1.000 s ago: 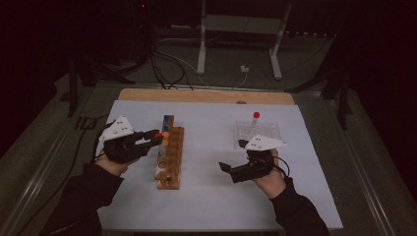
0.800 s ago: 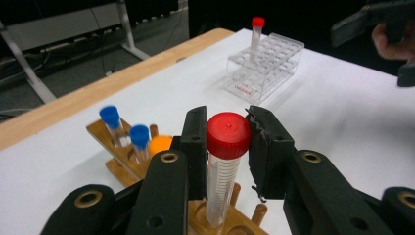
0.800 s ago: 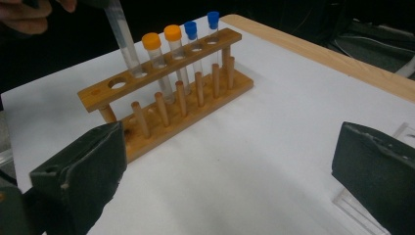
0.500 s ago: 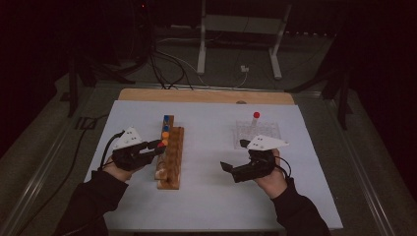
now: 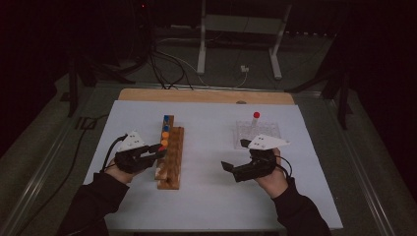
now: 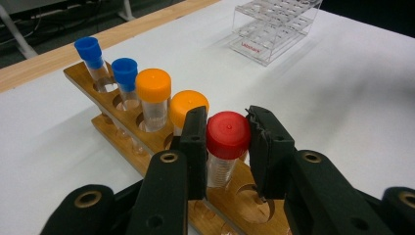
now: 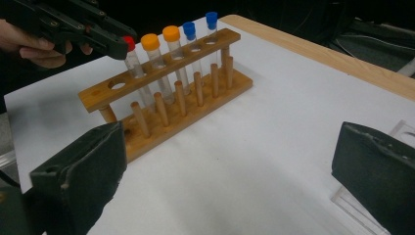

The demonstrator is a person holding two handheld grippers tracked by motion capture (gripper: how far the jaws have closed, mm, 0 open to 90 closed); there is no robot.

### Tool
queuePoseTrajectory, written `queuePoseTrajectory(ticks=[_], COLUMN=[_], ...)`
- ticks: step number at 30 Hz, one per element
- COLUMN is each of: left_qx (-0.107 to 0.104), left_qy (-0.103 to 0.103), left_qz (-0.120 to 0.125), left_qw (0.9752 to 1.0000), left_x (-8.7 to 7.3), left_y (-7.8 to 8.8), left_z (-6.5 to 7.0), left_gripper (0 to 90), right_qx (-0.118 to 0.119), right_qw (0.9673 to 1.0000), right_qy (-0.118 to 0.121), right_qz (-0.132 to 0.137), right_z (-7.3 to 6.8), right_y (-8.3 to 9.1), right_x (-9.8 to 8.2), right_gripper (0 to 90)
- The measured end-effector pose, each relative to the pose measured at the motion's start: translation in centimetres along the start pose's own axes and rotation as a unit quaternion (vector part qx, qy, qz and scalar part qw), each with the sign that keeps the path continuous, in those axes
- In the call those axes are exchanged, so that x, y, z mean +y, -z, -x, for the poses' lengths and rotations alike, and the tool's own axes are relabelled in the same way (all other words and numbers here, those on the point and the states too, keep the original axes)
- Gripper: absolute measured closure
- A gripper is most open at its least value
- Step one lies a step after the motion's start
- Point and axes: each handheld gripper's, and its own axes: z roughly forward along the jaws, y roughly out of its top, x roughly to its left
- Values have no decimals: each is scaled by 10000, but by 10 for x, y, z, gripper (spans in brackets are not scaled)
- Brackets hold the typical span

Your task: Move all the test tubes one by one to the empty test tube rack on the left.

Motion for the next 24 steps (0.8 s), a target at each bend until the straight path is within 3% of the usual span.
queuePoseTrajectory(ticks=[1,3,5,10,15,20,24], left_qx=[-64,-63,-174,-175,-251,-259,-120], left_qy=[18,-15,23,40,173,255,269], left_qz=[9,97,174,374,619,831,936], left_qw=[10000,9999,9997,9991,9976,9959,9952], left_x=[0,0,0,-3,-11,-23,-32], left_y=[0,3,6,15,26,36,40], left_z=[0,2,4,11,7,1,-3], left_gripper=[698,550,452,167,36,15,14], right_qx=[6,-10,-35,-180,-431,-913,-1198], right_qw=[10000,10000,10000,9997,9989,9958,9925], right_qy=[10,9,18,4,1,-43,-227], right_qz=[7,36,76,148,159,85,-4], right_z=[0,1,3,12,31,55,76], right_y=[0,1,3,5,6,4,1], right_x=[0,2,3,8,11,9,5], right_gripper=[0,0,0,0,0,0,28])
